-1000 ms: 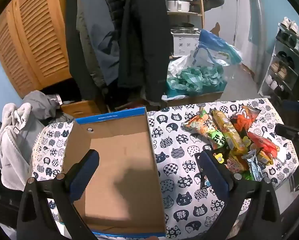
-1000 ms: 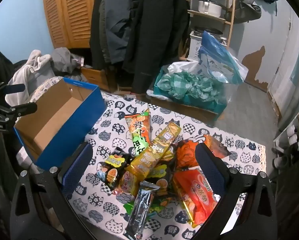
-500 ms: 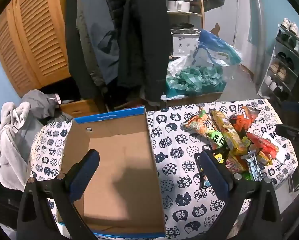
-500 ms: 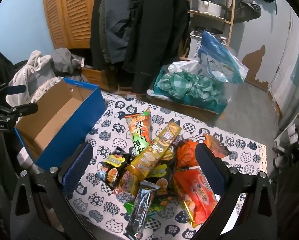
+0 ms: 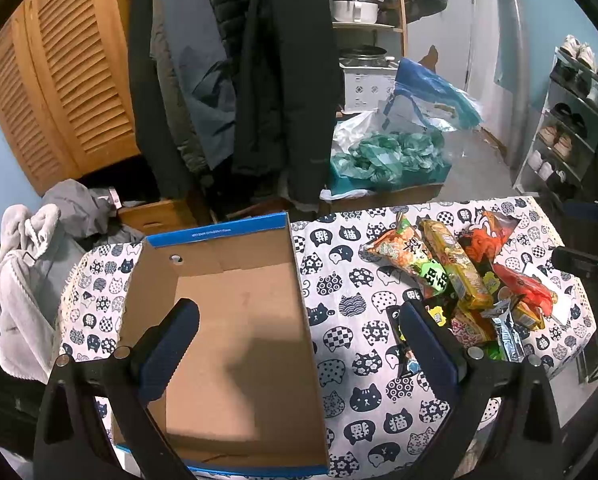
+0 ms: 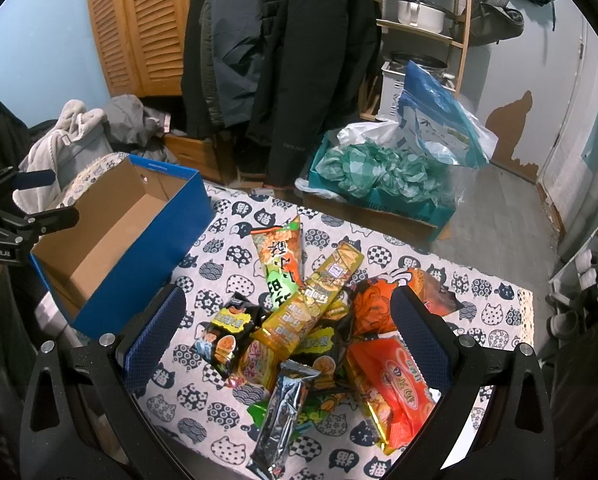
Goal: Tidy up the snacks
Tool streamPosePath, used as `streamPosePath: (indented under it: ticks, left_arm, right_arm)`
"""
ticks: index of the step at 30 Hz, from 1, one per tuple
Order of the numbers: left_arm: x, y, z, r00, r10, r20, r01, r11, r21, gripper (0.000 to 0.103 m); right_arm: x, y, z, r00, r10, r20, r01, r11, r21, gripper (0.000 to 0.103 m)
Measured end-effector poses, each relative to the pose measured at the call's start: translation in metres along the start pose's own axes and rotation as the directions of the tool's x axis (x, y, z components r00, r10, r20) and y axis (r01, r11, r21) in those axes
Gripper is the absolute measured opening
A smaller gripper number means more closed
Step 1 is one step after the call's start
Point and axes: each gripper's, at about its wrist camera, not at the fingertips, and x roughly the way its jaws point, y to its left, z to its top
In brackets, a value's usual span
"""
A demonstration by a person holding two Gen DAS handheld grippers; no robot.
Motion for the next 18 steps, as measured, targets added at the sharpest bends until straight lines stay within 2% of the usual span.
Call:
streamPosePath:
  ticks: [18]
  left_arm:
    - [0.0044,-0.0045,-0.0038,1.0,-0.015,-0.011,0.015,1.0,0.012,0.102]
  right_arm:
    - [0.0003,0.0015,-0.0012,1.0,0.001,-0.001,-0.001,1.0,0.0,0.1]
